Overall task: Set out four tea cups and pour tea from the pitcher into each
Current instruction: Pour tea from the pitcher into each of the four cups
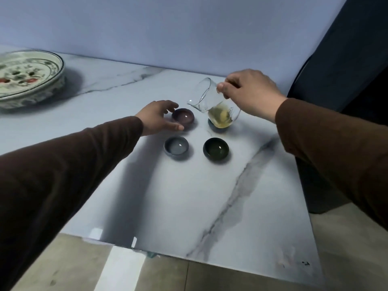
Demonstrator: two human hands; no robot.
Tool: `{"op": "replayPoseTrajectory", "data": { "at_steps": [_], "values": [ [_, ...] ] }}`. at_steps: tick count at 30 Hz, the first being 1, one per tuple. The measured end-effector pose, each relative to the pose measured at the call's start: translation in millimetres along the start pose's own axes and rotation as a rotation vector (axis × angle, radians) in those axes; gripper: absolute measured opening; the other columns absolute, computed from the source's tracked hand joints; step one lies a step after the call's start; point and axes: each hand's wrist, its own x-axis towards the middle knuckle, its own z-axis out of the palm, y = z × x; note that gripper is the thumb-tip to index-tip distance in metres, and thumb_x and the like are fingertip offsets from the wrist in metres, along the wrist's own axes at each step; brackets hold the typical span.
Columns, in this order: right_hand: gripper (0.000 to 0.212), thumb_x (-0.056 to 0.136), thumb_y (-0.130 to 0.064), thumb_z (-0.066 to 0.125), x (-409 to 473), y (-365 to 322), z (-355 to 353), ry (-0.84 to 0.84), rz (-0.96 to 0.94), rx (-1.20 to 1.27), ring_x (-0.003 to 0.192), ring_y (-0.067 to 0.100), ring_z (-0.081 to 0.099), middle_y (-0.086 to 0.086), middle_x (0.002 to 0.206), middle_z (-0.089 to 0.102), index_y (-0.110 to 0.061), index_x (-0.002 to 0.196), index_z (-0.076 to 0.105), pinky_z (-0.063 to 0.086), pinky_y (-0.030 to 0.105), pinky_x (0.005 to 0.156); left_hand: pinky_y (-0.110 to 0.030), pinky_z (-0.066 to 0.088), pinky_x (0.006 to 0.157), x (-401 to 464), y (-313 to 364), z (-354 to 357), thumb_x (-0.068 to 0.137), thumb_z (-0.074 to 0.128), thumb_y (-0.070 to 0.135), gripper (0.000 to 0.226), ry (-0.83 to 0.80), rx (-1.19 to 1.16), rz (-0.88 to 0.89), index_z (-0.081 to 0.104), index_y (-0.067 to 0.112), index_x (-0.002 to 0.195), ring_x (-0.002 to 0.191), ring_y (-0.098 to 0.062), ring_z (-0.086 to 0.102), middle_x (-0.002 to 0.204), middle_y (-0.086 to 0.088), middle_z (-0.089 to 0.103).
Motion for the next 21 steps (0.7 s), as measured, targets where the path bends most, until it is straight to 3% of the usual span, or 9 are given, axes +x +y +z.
{"op": "replayPoseTrajectory", "data": {
  "at_steps": [6, 8, 12, 18, 21],
  "values": [
    [0.038, 0.093, -0.053, 0.046, 7.2, -10.4, 0.8, -0.046, -0.070, -0.113, 0.083, 0.024, 0.055, -0.009, 0.072, 0.056, -0.029, 0.065, 0.054, 0.032, 0.031, 0.069, -0.022, 0.035, 0.089, 3.0, -2.5, 8.0, 0.066, 0.085, 0.041, 0.078, 0.040, -0.047, 0.060, 0.053, 0.022, 0.135, 0.105, -0.012, 0.051, 0.117, 0.007, 0.057],
    [0.038, 0.093, -0.053, 0.046, 9.4, -14.4, -0.5, -0.055, -0.085, -0.138, 0.084, 0.024, 0.055, -0.008, 0.078, 0.060, -0.029, 0.065, 0.054, 0.034, 0.031, 0.070, -0.023, 0.036, 0.088, 3.5, -2.4, 8.6, 0.067, 0.085, 0.040, 0.076, 0.047, -0.054, 0.060, 0.054, 0.022, 0.133, 0.107, -0.013, 0.052, 0.119, 0.006, 0.059],
    [0.031, 0.094, -0.053, 0.044, 12.4, -21.3, -3.3, -0.063, -0.131, -0.206, 0.090, 0.024, 0.058, -0.006, 0.092, 0.066, -0.032, 0.078, 0.060, 0.036, 0.032, 0.073, -0.024, 0.037, 0.088, 1.9, -1.6, 8.4, 0.067, 0.085, 0.040, 0.069, 0.033, -0.048, 0.052, 0.058, 0.022, 0.128, 0.108, -0.014, 0.053, 0.120, 0.003, 0.062],
    [0.033, 0.096, -0.051, 0.041, 16.0, -26.6, -5.0, -0.097, -0.162, -0.316, 0.090, 0.026, 0.057, -0.002, 0.094, 0.066, -0.030, 0.094, 0.067, 0.037, 0.034, 0.073, -0.025, 0.039, 0.090, 3.4, 0.1, 8.9, 0.069, 0.084, 0.036, 0.060, 0.033, -0.060, 0.021, 0.062, 0.021, 0.122, 0.108, -0.016, 0.056, 0.118, 0.001, 0.064],
    [0.033, 0.097, -0.050, 0.041, 18.3, -30.5, -5.9, -0.094, -0.183, -0.377, 0.086, 0.027, 0.055, -0.001, 0.091, 0.064, -0.028, 0.093, 0.066, 0.035, 0.034, 0.071, -0.026, 0.040, 0.090, 4.0, 1.5, 8.5, 0.068, 0.084, 0.036, 0.061, 0.029, -0.059, 0.004, 0.062, 0.022, 0.122, 0.109, -0.016, 0.056, 0.118, 0.001, 0.064]
  ]
}}
